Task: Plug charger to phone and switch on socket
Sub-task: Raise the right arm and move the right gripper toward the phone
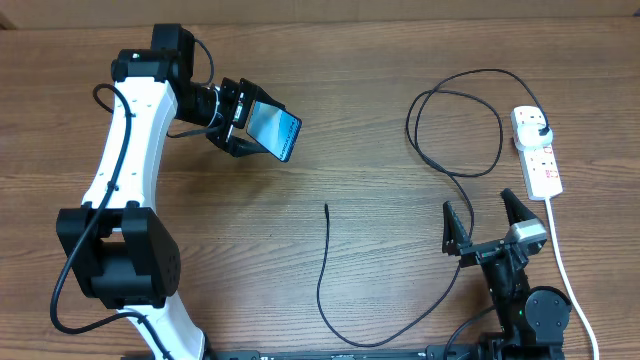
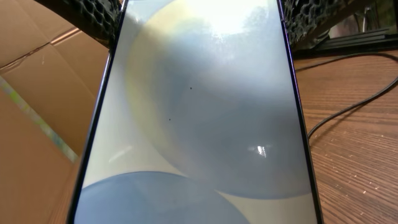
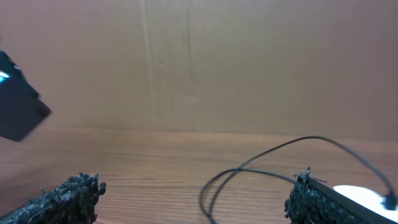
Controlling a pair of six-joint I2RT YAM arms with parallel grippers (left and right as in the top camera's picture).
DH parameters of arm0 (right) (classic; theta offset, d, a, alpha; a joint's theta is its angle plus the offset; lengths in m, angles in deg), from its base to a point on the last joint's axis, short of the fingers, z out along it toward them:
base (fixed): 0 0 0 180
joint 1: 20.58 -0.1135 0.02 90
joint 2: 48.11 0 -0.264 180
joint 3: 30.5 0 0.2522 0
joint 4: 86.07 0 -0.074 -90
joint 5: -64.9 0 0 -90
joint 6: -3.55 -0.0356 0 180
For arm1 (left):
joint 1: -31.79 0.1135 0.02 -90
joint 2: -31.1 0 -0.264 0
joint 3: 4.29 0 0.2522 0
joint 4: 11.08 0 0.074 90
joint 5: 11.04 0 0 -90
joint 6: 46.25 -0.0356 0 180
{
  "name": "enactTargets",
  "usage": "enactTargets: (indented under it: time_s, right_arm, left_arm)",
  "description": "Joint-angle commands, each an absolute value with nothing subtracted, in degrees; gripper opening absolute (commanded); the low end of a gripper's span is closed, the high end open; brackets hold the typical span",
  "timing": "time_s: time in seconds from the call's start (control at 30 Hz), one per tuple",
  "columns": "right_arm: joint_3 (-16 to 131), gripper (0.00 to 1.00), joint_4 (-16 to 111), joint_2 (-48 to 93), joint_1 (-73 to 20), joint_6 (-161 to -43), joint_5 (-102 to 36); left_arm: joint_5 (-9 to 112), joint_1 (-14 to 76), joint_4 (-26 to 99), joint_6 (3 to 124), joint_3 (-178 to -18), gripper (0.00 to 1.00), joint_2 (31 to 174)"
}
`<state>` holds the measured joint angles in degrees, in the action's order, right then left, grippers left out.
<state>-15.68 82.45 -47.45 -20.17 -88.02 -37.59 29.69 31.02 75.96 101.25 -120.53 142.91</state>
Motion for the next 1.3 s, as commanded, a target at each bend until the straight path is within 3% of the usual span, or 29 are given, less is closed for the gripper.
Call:
enactTargets:
  time_s: [0.0,0.37,0.83,1.27]
  right_arm:
    - [-15.28,1.00,82.60,-47.93,-19.87,-92.48,-40.47]
    - [-1.97,1.00,79.15,-33.59,-18.73,-92.43,-42.55]
    - [23.25,1.00,69.47,5.71,-18.10,-92.56,-69.67]
    - [28.74,1.00,73.21,23.59,-18.10,-109.11,-80.73]
  left_arm:
    - [26.85,30.91,75.96,101.16,-121.77,0.04,140.90]
    - [26.85,30.91,75.96,101.16,-121.77,0.04,140.90]
    - [26.89,30.91,75.91,101.18,-121.77,0.04,140.90]
    - [27.76,30.91,75.94,101.49,-121.77,0.04,140.90]
